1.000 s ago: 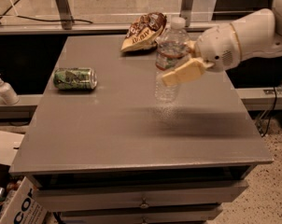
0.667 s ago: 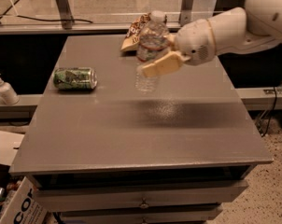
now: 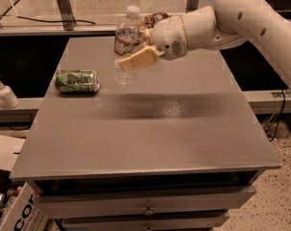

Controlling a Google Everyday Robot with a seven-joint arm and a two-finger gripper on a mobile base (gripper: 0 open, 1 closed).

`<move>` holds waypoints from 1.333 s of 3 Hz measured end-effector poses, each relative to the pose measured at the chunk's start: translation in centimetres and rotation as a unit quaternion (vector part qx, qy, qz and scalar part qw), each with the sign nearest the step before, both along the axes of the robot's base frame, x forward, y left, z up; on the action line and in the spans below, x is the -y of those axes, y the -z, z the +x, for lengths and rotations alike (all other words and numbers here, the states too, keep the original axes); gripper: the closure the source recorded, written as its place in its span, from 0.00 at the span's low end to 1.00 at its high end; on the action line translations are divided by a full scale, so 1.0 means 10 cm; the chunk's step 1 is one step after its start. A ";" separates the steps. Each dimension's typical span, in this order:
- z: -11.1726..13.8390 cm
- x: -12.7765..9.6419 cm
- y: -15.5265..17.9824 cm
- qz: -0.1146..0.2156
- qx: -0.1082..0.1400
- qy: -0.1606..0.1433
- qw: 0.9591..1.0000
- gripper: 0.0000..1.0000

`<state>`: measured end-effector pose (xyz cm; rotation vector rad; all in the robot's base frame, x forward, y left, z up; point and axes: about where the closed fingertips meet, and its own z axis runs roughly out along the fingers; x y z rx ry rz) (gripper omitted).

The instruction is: Move water bottle near green can

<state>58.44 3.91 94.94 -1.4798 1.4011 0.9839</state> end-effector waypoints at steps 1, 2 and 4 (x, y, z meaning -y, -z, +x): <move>0.08 -0.21 0.09 -0.006 0.003 -0.011 1.000 1.00; 0.11 -0.37 0.37 -0.026 -0.008 -0.014 1.000 1.00; 0.16 -0.55 0.47 -0.035 -0.013 -0.024 0.999 1.00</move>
Offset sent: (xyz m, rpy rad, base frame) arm 0.0150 0.0409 -0.0401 -0.0662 0.0063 0.0287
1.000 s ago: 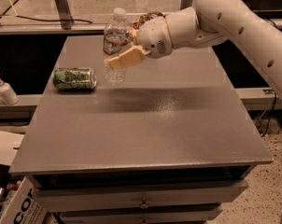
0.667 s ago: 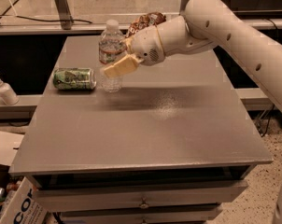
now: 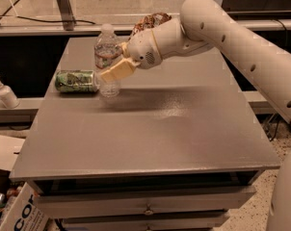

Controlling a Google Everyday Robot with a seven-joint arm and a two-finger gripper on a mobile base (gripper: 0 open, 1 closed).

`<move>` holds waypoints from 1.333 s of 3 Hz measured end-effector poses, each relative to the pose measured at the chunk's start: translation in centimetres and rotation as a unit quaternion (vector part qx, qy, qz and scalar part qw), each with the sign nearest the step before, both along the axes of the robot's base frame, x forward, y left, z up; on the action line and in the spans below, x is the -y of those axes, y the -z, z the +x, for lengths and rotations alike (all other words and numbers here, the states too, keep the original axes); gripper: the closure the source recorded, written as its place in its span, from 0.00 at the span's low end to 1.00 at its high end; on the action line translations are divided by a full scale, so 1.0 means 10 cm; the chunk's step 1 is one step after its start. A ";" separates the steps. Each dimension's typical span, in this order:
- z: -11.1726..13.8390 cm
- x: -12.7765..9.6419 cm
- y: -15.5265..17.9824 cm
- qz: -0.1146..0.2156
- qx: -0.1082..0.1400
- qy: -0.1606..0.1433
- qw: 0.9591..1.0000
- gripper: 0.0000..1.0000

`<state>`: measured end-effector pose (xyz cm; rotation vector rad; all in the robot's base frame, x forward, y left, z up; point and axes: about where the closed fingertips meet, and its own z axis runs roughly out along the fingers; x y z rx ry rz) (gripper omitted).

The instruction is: Move water bottle near green can

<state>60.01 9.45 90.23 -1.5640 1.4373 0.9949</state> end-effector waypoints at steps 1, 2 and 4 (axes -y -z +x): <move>0.04 -0.10 0.06 -0.010 -0.005 -0.003 1.000 1.00; 0.08 -0.11 0.14 -0.017 -0.014 0.001 1.000 0.83; 0.01 0.07 0.26 -0.023 -0.034 0.025 0.999 0.37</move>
Offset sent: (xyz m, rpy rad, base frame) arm 0.0132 0.0068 -0.0238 -0.0510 0.0475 -0.0245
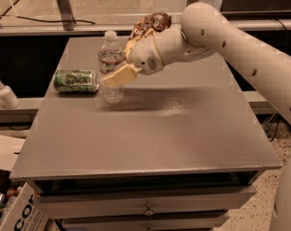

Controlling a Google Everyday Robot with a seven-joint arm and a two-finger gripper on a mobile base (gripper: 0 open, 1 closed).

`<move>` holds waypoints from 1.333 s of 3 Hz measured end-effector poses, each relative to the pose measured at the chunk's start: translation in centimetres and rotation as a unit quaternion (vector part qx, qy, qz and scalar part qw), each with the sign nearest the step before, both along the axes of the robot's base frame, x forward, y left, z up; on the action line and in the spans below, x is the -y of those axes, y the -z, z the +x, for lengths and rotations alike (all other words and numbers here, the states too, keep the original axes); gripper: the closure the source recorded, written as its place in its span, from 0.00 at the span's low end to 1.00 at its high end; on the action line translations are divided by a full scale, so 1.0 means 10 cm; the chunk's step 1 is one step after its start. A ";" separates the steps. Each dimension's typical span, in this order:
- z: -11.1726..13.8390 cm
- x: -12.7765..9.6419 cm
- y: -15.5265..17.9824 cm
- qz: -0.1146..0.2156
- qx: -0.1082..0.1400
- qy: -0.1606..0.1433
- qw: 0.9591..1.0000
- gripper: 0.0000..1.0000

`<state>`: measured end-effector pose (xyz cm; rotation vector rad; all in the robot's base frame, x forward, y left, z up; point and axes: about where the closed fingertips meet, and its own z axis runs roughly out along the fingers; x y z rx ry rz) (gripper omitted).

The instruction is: Move water bottle near green can

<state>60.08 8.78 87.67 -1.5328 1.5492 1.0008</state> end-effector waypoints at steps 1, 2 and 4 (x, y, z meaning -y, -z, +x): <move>0.00 0.00 -0.02 0.000 0.000 0.000 1.000 0.13; -0.01 -0.03 -0.02 0.000 -0.001 -0.003 1.000 0.00; -0.02 0.08 -0.03 0.010 0.006 -0.007 1.000 0.00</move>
Offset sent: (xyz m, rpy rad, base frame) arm 0.0000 0.0000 0.0021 0.0000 0.0000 -0.0001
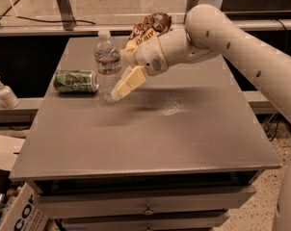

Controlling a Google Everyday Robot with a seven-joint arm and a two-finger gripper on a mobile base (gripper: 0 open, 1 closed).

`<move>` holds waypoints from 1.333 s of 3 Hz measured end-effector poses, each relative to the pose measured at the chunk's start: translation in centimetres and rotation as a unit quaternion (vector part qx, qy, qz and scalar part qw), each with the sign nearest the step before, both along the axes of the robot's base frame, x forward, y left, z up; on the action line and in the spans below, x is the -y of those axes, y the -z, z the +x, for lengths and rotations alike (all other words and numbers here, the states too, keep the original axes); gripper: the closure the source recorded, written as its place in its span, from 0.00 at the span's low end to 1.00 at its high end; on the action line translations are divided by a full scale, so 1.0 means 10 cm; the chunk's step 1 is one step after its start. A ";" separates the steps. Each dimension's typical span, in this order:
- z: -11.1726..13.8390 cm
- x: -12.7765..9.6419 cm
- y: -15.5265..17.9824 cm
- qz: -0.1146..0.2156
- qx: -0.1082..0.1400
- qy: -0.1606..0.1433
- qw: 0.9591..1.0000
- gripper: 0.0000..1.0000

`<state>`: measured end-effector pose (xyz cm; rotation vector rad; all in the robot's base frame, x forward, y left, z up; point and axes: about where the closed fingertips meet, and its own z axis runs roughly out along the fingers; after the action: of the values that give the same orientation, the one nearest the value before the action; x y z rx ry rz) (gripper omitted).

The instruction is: Move water bottle near green can

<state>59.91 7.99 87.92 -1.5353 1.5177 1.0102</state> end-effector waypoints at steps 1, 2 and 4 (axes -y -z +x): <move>0.01 0.27 0.03 0.017 0.013 -0.008 1.000 0.00; 0.08 0.63 0.11 0.036 0.029 -0.022 0.999 0.00; 0.37 1.59 0.47 0.074 0.049 -0.046 0.995 0.00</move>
Offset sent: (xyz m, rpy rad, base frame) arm 0.0207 -0.1193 -0.0227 0.1232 -0.1096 0.0859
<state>63.61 -7.88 83.24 -1.5392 1.2862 1.0594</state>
